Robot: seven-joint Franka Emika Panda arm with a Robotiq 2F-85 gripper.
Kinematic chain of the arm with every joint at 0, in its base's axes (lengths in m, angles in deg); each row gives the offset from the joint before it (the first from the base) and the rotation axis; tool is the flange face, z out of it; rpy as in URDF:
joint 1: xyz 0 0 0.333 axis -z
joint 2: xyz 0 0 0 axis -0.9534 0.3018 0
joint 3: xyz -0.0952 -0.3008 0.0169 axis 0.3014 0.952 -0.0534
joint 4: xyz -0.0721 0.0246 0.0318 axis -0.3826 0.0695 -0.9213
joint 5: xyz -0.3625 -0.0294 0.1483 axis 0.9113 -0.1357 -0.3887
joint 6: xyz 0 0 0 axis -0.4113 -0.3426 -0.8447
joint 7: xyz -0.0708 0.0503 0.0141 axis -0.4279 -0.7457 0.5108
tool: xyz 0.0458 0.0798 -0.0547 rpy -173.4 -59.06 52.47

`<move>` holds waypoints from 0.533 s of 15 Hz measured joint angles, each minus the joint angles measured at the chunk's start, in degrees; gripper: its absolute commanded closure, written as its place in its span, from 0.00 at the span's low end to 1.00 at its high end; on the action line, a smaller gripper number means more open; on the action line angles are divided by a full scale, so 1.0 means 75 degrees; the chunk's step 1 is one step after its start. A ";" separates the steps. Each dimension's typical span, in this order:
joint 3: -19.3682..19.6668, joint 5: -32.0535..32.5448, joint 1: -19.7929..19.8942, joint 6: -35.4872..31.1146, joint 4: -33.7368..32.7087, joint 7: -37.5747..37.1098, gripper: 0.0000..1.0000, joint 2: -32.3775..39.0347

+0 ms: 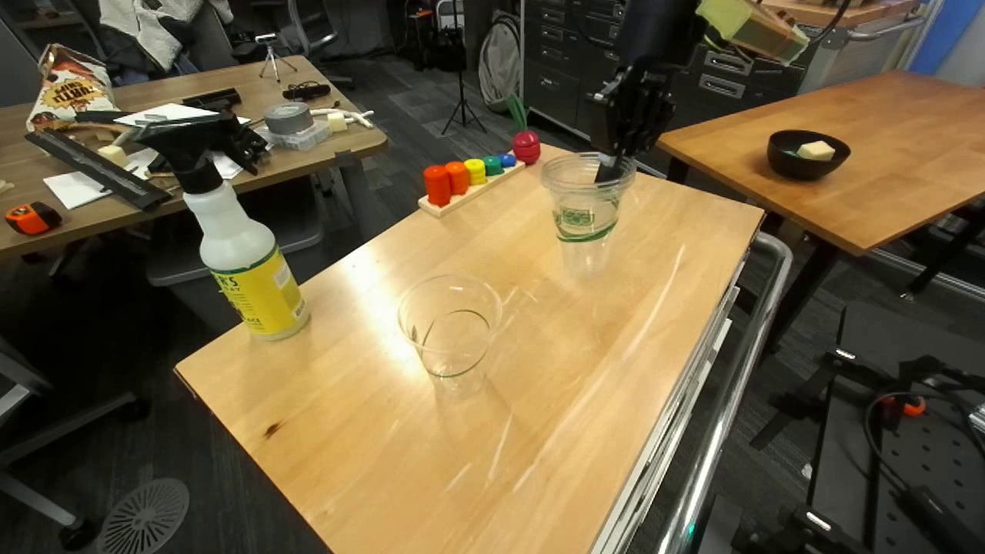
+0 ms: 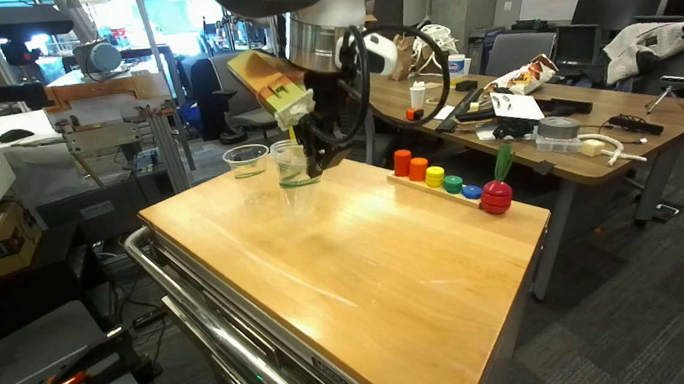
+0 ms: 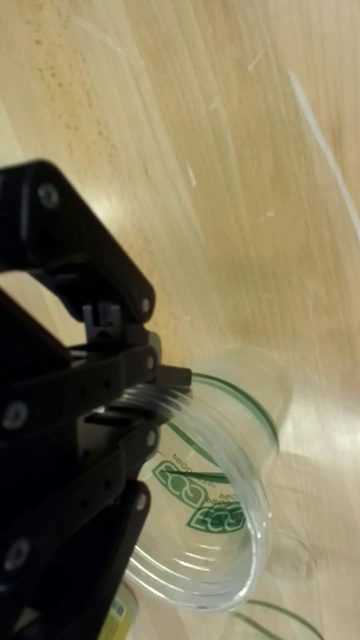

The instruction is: Stack the cups in a clockwise direction

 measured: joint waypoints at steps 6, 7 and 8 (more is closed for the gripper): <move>-0.0490 -0.0307 -0.0697 -0.0740 -0.0002 -0.0105 0.95 -0.0632; -0.0556 -0.0310 -0.0800 -0.0922 0.0000 -0.0133 0.95 -0.0679; -0.0616 -0.0310 -0.0902 -0.1068 0.0000 -0.0142 0.95 -0.0712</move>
